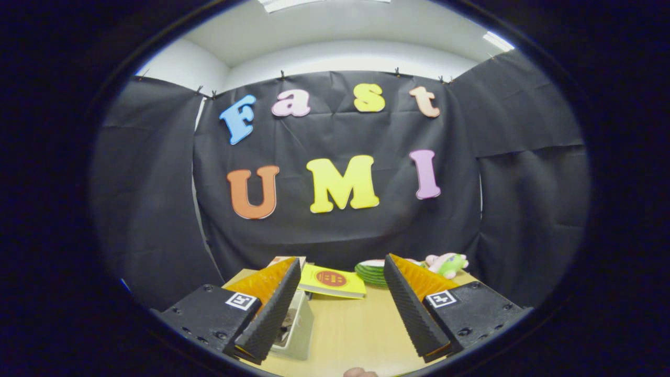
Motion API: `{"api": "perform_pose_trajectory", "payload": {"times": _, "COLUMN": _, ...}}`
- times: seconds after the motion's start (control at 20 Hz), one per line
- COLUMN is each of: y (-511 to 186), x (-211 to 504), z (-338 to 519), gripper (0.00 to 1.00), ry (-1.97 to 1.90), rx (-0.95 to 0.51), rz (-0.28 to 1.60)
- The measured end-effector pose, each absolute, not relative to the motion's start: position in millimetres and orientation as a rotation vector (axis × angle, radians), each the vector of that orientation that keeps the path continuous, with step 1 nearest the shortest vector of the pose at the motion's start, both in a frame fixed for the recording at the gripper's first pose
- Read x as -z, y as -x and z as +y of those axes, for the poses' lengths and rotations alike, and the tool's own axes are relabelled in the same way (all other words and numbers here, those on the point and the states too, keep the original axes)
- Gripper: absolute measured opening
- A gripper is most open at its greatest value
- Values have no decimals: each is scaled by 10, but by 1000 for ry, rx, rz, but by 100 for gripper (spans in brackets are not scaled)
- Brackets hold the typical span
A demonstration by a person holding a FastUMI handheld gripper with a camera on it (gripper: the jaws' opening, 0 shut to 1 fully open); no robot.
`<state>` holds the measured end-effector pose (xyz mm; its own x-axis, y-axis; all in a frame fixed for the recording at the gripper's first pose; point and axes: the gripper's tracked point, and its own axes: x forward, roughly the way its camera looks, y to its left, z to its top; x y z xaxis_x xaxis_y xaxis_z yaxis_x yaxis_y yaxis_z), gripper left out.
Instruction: Open the storage box then place both shoes into the box .Put the left shoe in first, then the right shoe, with the right side of both shoes facing outward in a uniform manner.
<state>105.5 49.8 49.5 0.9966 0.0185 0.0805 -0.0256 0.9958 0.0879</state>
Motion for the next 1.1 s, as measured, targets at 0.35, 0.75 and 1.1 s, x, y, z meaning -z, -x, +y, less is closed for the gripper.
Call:
{"api": "perform_pose_trajectory", "payload": {"times": 0.35, "y": -472, "x": -543, "z": 74, "gripper": 100, "ry": -33, "rx": 41, "rz": -201}}
{"api": "perform_pose_trajectory", "payload": {"times": 0.75, "y": -144, "x": -390, "z": -219, "gripper": 100, "ry": -75, "rx": 90, "rz": -210}}
{"api": "perform_pose_trajectory", "payload": {"times": 1.1, "y": -180, "x": -309, "z": -202, "gripper": 100, "ry": -105, "rx": 74, "rz": -190}}
